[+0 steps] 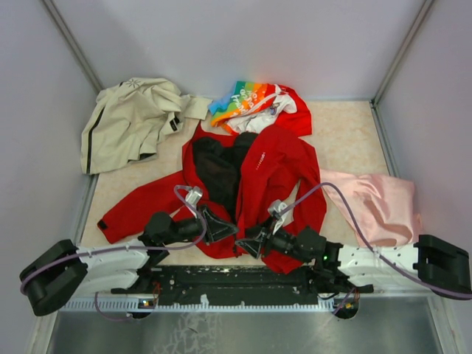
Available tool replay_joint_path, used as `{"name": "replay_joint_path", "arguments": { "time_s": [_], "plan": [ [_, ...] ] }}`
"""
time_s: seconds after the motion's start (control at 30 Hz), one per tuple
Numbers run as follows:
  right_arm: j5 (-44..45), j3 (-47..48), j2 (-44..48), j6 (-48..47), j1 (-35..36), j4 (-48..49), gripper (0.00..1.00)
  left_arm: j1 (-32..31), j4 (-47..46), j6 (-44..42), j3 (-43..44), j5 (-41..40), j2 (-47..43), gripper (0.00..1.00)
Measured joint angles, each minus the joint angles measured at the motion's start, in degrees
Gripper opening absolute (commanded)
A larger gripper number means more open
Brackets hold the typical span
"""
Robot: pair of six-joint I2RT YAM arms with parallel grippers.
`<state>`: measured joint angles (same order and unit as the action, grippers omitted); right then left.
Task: Zip up the jacket
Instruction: Adjust the jacket at the center of the board.
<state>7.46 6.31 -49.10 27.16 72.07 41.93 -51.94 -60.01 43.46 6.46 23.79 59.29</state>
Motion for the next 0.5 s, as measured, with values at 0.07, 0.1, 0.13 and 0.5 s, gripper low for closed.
{"name": "replay_joint_path", "arguments": {
  "time_s": [0.07,0.1,0.13,0.5],
  "plan": [
    [-0.3,0.0,-0.9,-0.3,0.0,1.2,0.47,0.0,-0.8,0.1,-0.1,0.3,0.3,0.1],
    [-0.3,0.0,-1.4,-0.4,0.0,1.7,0.46,0.0,-1.2,0.2,-0.2,0.5,0.5,0.1],
    [-0.5,0.0,-2.2,-0.6,0.0,2.6,0.46,0.0,-1.7,0.2,-0.3,0.7,0.7,0.1],
    [-4.4,-1.0,-7.9,-1.2,0.0,11.1,0.24,0.1,-6.7,1.3,-1.7,2.3,1.9,0.1]
  ]
}}
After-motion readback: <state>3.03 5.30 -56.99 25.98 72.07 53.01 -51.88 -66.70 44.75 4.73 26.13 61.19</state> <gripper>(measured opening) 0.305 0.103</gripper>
